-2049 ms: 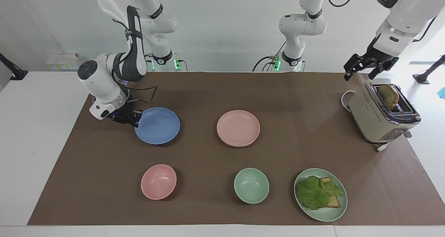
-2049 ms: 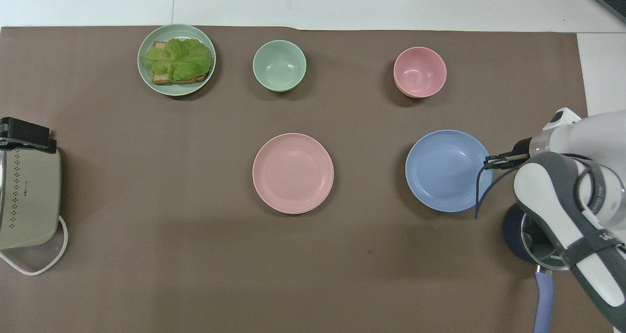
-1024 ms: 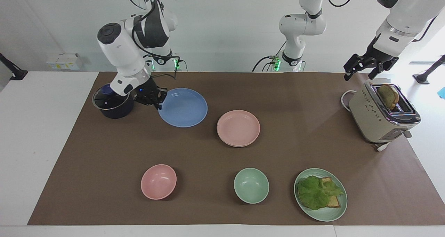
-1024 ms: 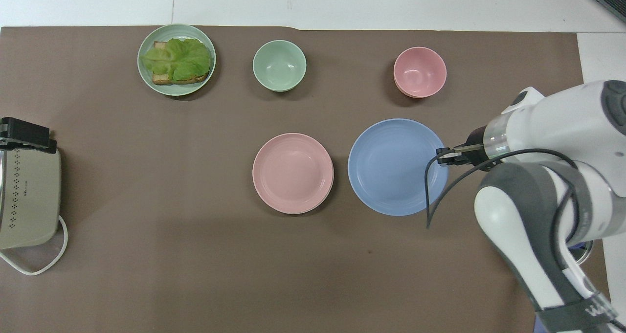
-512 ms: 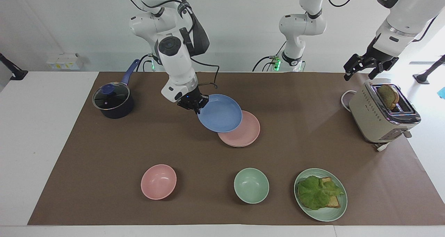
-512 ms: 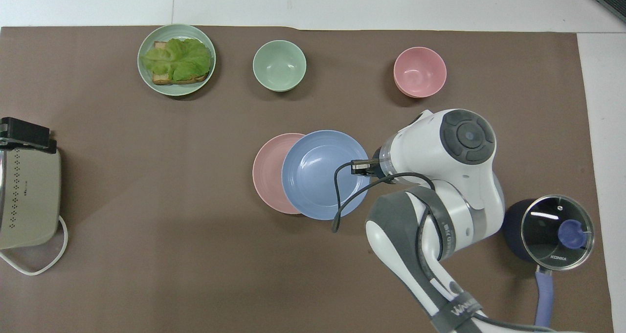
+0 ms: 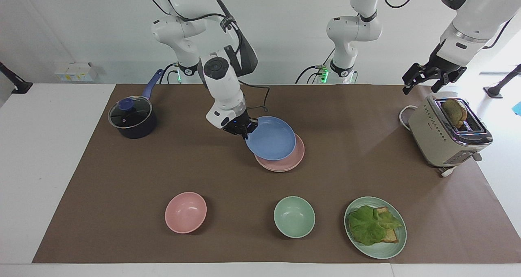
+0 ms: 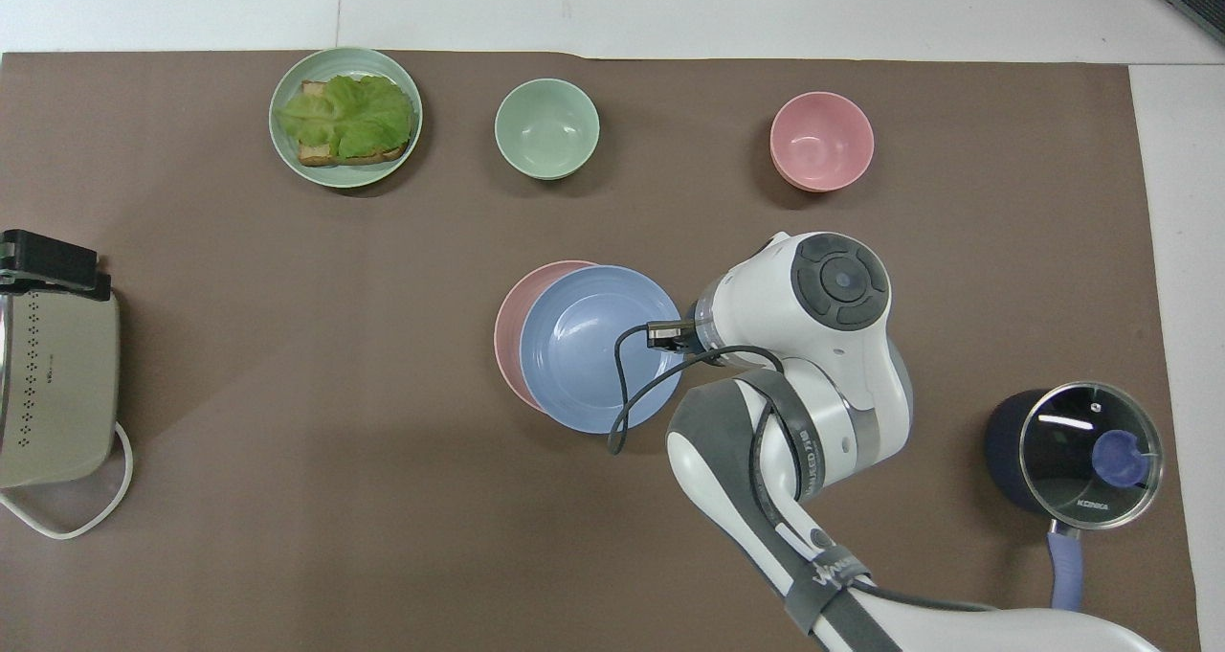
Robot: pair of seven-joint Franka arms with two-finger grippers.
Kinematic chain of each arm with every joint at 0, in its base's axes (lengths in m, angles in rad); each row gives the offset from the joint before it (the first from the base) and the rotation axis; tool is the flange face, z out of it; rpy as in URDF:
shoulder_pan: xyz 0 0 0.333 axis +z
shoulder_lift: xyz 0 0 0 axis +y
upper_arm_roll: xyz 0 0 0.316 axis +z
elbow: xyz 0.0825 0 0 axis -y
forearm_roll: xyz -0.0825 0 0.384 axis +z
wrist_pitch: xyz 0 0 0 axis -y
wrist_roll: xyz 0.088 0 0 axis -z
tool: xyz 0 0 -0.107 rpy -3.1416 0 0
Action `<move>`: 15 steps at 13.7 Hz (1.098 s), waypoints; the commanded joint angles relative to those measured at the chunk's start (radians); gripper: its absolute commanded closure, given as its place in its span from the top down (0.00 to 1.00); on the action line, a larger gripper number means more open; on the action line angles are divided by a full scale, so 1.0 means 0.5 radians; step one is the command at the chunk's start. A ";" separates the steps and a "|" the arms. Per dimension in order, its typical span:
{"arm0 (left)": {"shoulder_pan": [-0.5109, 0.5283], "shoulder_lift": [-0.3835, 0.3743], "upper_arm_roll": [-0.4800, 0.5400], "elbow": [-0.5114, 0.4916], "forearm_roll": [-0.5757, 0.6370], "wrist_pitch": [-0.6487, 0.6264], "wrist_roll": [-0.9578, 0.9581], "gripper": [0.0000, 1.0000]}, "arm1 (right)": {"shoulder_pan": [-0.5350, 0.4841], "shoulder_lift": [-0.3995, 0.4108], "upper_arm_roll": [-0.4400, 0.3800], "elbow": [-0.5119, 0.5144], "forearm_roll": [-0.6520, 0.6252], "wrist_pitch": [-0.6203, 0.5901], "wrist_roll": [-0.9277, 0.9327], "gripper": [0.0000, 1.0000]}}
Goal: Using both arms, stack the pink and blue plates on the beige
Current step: 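Carry the blue plate with the right gripper onto the pink plate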
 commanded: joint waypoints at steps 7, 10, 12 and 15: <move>0.005 -0.005 -0.003 -0.002 0.013 -0.017 -0.008 1.00 | 0.048 0.100 -0.006 -0.021 0.053 0.193 0.033 0.27; 0.005 -0.008 -0.003 -0.002 0.013 -0.017 -0.008 1.00 | 0.030 0.118 -0.009 0.006 0.050 0.193 0.023 0.92; 0.005 -0.005 -0.003 -0.002 0.013 -0.017 -0.008 1.00 | 0.030 0.122 -0.012 0.037 0.013 0.196 0.020 1.00; 0.005 -0.008 -0.003 -0.002 0.013 -0.017 -0.008 1.00 | -0.059 0.042 -0.037 0.061 -0.060 0.186 -0.035 1.00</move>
